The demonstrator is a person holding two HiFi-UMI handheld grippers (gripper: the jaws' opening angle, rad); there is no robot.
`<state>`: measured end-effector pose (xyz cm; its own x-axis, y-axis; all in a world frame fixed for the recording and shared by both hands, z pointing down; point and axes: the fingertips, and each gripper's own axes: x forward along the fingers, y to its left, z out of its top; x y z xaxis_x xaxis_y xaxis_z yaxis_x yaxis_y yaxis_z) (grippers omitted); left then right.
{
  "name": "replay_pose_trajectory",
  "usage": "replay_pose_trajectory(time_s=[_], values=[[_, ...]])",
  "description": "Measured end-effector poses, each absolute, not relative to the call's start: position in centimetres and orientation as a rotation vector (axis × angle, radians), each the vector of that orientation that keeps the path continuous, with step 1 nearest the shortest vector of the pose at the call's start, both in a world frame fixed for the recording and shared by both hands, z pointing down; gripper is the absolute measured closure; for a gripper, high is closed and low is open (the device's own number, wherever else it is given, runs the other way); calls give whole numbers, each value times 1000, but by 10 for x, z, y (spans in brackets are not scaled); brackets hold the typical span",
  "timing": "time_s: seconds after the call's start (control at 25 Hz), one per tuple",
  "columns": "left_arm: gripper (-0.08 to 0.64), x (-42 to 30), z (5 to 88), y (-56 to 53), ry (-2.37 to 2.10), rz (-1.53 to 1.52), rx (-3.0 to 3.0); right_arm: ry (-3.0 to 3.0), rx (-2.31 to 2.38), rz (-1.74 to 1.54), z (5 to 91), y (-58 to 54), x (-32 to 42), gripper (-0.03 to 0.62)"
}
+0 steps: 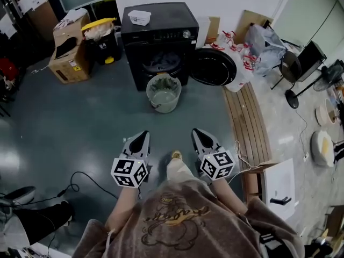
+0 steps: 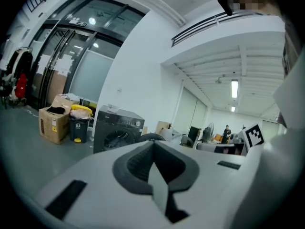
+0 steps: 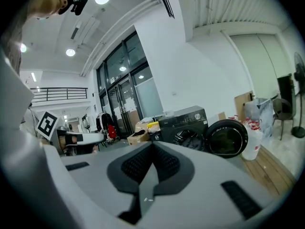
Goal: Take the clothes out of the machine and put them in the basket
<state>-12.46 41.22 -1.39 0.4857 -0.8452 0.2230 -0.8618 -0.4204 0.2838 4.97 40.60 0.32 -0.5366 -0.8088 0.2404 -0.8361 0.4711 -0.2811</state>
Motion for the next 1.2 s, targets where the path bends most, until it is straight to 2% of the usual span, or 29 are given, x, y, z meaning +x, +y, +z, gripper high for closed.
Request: replay_pose_trajectory(time_s=[0.68, 1.2], values=[[554, -87, -30, 221, -1527, 66, 2335, -2672, 1349, 595, 3, 208, 87, 595], [555, -108, -4, 89, -1471, 62, 2374, -2645, 1392, 561, 21, 92, 64, 595]])
